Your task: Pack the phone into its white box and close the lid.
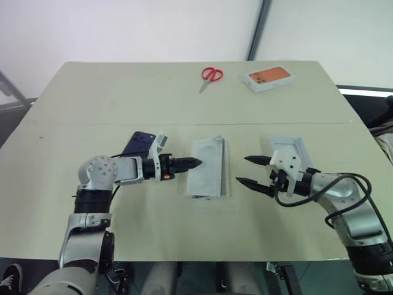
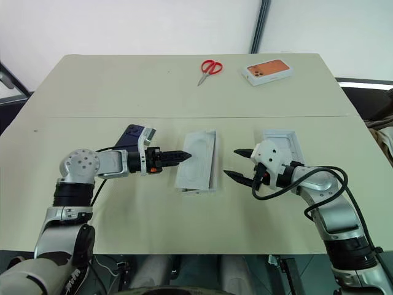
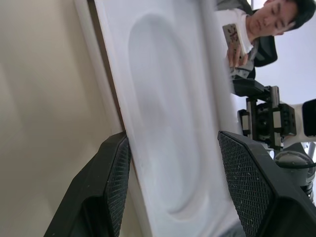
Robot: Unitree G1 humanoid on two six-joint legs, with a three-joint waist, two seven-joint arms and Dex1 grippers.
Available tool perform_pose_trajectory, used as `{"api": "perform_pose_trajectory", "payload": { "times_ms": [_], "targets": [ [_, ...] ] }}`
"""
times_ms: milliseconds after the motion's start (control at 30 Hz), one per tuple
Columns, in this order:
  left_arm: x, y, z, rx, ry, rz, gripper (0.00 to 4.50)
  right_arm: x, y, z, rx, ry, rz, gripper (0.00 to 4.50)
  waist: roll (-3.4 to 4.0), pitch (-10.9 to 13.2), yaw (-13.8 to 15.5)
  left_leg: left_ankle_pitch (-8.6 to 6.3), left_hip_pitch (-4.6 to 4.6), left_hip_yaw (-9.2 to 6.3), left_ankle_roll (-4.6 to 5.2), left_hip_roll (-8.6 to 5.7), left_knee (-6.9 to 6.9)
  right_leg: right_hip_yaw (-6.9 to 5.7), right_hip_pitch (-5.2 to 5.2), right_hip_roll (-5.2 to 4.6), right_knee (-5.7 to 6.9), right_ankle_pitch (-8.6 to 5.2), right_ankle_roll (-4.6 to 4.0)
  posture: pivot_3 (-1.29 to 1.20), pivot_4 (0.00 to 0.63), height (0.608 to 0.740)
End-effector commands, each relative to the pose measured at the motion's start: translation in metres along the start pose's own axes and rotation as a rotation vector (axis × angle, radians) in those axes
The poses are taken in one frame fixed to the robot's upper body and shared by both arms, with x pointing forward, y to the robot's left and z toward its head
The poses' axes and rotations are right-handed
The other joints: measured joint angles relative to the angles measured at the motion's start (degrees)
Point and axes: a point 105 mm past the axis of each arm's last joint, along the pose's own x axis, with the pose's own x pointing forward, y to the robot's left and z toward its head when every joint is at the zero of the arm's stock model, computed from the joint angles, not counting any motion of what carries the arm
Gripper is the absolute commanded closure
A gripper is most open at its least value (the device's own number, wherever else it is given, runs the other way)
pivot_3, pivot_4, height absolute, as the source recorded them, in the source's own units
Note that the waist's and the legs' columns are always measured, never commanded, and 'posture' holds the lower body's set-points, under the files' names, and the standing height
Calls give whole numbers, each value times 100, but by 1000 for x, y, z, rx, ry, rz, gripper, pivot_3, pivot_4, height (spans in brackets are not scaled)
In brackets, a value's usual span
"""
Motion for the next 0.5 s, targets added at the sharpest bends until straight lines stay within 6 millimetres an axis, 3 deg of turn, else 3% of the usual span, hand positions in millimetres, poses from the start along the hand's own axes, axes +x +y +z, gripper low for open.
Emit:
{"api": "perform_pose_trajectory", "payload": {
  "times_ms": [33,367,500],
  "targets": [
    [-4,-20,14,68,-26,-48,1605,5,0,11,-39,-39,2,993,0,0,-6,0,0,0,0,0,0,0,0,0,0,0,0,0,150,740],
    [-14,-27,10,82,-27,-65,1605,11,-5,23,-39,-78,-23,993,0,0,-100,1,1,-1,-1,1,1,1,-1,3,6,1,2,0,150,740],
    [-30,-21,26,197,-129,-6,1605,18,-5,35,-25,-120,-35,993,0,0,-147,1,2,1,-1,1,0,3,-3,2,6,1,2,0,150,740]
  ]
}}
